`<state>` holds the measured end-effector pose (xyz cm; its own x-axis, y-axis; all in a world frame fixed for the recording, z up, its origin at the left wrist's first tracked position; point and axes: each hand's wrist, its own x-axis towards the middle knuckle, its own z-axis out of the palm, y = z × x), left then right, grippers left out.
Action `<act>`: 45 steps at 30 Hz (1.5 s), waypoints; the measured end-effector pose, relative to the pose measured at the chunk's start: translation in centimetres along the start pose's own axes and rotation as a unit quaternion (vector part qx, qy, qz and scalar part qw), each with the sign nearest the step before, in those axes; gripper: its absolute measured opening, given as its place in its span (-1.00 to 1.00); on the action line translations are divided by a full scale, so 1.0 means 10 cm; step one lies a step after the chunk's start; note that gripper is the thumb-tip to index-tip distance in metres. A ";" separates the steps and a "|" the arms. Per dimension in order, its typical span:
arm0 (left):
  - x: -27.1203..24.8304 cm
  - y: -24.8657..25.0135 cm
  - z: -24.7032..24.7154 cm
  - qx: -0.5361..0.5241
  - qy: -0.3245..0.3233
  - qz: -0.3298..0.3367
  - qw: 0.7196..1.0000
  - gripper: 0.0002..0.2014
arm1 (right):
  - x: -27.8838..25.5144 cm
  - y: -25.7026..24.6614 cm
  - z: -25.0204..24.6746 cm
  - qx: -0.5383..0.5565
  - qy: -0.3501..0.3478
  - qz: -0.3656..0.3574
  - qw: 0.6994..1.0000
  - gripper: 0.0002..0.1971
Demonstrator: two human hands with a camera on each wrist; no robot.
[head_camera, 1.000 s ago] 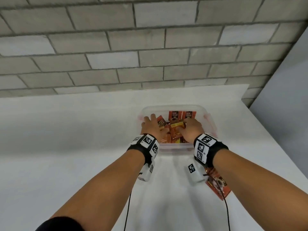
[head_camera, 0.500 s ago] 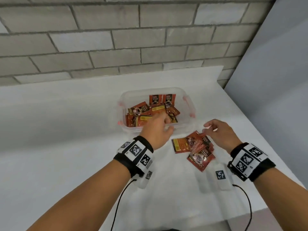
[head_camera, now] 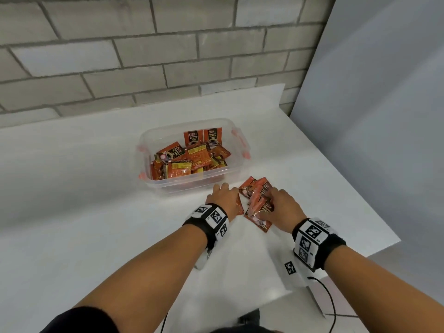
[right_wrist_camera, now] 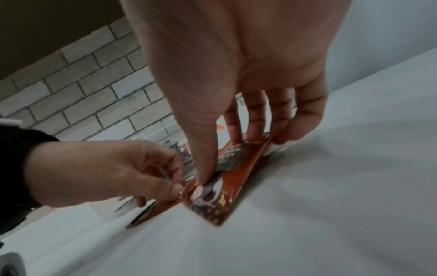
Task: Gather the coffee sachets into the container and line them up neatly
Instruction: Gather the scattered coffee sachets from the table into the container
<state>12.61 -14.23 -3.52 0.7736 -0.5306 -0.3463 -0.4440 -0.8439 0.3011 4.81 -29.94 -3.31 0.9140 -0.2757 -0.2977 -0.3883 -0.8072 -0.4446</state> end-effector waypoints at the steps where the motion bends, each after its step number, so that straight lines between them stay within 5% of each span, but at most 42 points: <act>1: -0.03 -0.02 0.00 0.007 -0.002 -0.011 1.000 -0.61 | -0.02 0.01 0.01 0.010 -0.016 -0.020 1.000 -0.41; 7: -0.15 -0.28 0.02 -0.082 -0.045 -0.064 0.994 -0.43 | -0.08 0.12 0.02 0.108 -0.068 -0.060 0.990 -0.50; 12: -0.23 -0.27 -0.08 -0.099 -0.056 -0.019 0.993 -0.77 | -0.08 0.29 -0.17 0.245 -0.068 -0.044 0.966 -0.82; 15: -0.27 -0.07 -0.12 -0.161 -0.071 0.005 0.984 -0.77 | -0.06 0.35 -0.32 0.274 -0.041 -0.035 0.960 -0.85; 20: -0.19 0.38 0.12 -0.187 -0.063 -0.007 0.980 -0.33 | 0.16 0.33 -0.32 0.249 -0.013 -0.035 0.968 -0.83; 25: -0.13 0.53 0.32 -0.131 -0.026 -0.048 0.990 0.03 | 0.22 0.25 -0.12 0.099 -0.016 -0.029 0.995 -0.62; 31: -0.12 0.45 0.29 -0.102 -0.009 -0.066 0.993 -0.10 | 0.20 0.26 -0.05 0.091 -0.028 -0.002 0.995 -0.36; 37: -0.12 0.33 0.23 -0.108 -0.029 -0.077 0.991 -0.25 | 0.24 0.25 -0.09 0.149 -0.040 0.034 0.987 -0.62; 45: -0.20 0.18 0.22 -0.184 -0.041 -0.067 0.980 -0.45 | 0.23 0.16 -0.03 0.249 -0.058 0.043 0.966 -0.63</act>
<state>9.24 -14.87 -4.19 0.7683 -0.4350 -0.4696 -0.1372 -0.8284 0.5430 6.31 -32.07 -4.43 0.8674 -0.2472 -0.4318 -0.4975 -0.4254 -0.7560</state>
